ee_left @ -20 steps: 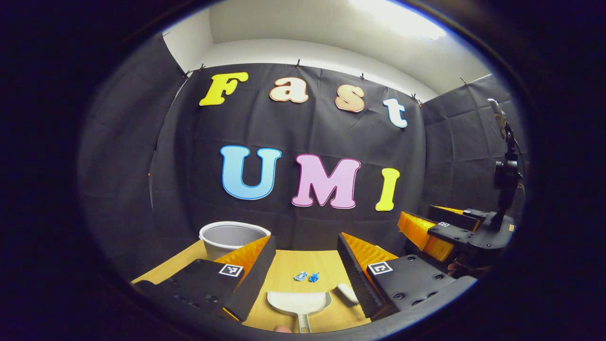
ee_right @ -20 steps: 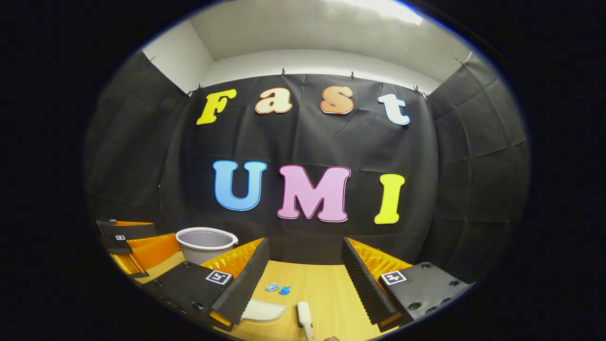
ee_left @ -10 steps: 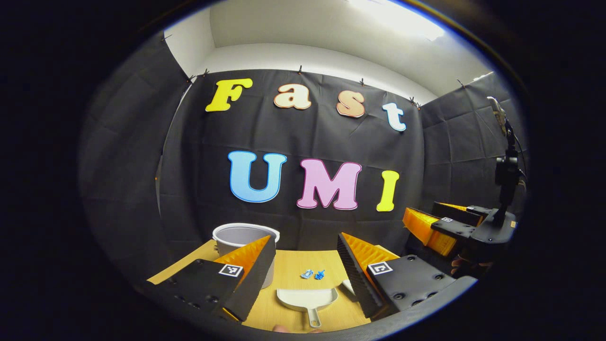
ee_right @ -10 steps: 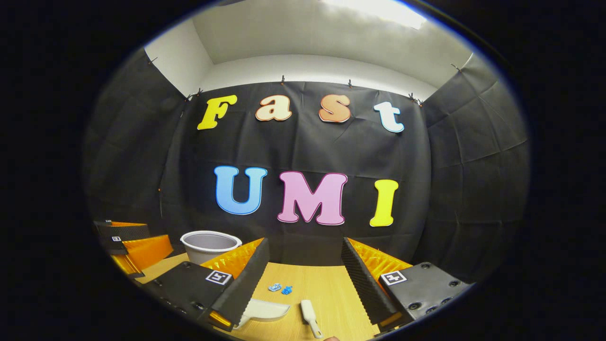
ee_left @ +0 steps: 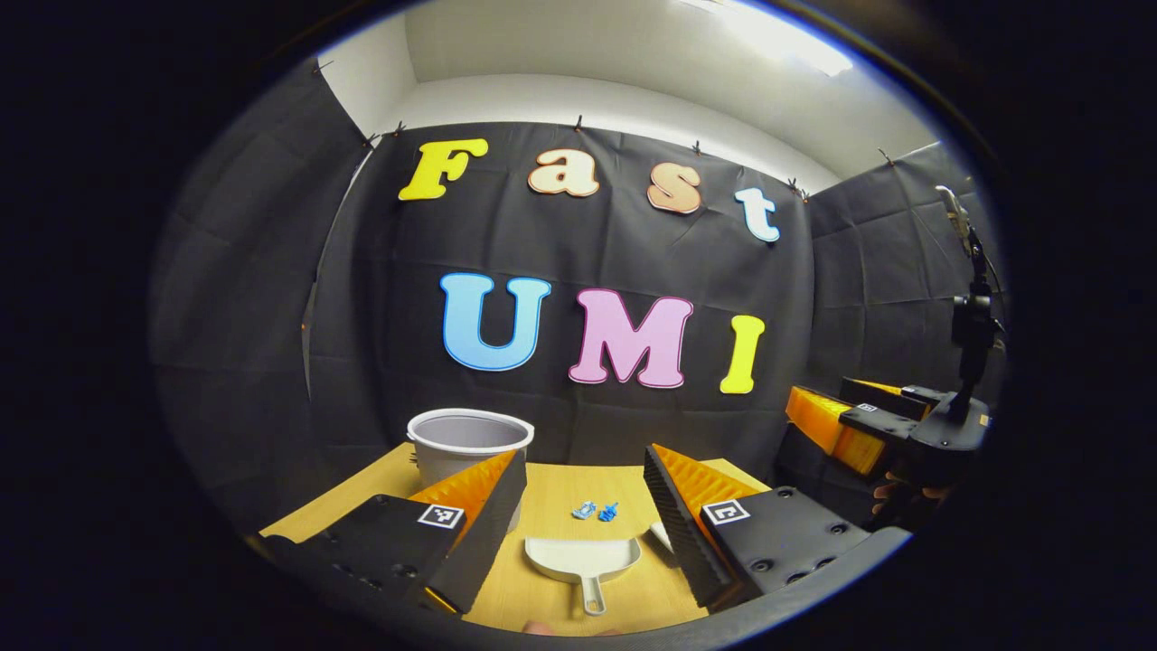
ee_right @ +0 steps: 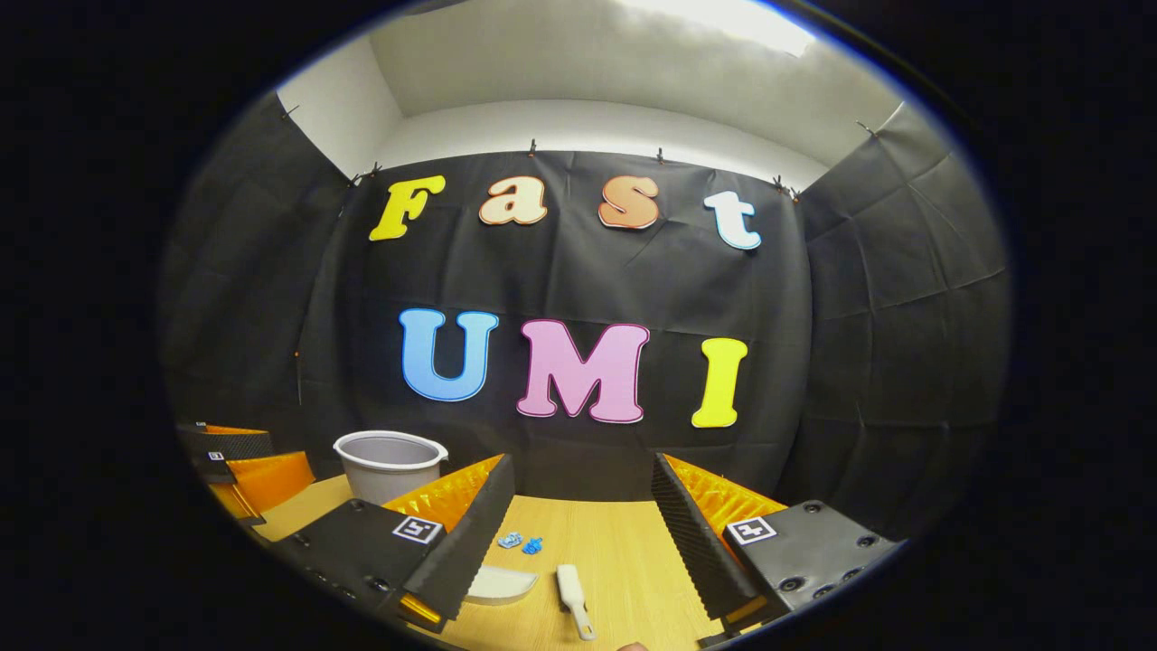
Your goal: Pick up the small broom and dustpan from the desktop, sweep the trash into the dustpan with the broom, and then empty the trash into the garbage bin.
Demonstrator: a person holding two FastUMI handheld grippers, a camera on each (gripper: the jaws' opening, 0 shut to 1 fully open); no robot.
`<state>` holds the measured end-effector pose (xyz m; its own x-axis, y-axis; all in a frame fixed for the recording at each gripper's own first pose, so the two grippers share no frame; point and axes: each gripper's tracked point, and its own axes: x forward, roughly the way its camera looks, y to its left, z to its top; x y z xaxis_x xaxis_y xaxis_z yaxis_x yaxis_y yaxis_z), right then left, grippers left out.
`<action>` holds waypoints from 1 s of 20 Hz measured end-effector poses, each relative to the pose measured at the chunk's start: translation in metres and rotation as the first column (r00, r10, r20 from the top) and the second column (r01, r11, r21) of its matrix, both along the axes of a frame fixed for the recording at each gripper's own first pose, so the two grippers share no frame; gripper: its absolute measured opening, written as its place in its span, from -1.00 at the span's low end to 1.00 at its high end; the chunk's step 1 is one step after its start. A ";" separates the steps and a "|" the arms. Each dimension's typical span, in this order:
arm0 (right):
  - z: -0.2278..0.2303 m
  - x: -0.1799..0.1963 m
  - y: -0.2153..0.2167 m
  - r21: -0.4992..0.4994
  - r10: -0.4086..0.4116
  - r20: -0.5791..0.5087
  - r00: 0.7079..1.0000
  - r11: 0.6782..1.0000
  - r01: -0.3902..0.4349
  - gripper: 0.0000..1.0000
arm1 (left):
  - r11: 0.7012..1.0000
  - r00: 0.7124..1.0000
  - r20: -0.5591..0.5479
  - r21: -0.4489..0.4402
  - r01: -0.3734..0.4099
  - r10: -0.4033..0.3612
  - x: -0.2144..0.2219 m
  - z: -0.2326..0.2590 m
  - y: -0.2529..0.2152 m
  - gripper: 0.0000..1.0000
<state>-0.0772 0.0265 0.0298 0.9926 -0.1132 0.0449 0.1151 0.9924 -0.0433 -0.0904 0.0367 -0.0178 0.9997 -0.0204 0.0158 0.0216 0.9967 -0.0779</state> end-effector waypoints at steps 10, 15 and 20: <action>-0.001 0.047 -0.005 0.012 0.057 0.001 0.998 0.998 -0.057 0.95 | 0.998 0.998 -0.012 0.037 -0.053 0.054 0.049 0.006 0.000 0.57; -0.010 0.073 -0.022 0.037 0.051 -0.012 0.999 0.998 -0.051 0.87 | 0.996 0.995 -0.044 0.037 -0.085 0.087 0.071 -0.001 0.005 0.57; -0.022 0.095 -0.029 0.054 0.061 -0.025 0.998 0.997 -0.060 0.95 | 0.997 0.993 -0.087 0.033 -0.075 0.077 0.095 -0.012 -0.001 0.57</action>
<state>0.0179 -0.0029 0.0080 0.9984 -0.0543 0.0142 0.0542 0.9985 0.0076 0.0050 0.0355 -0.0298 0.9958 0.0566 -0.0717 -0.0600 0.9971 -0.0461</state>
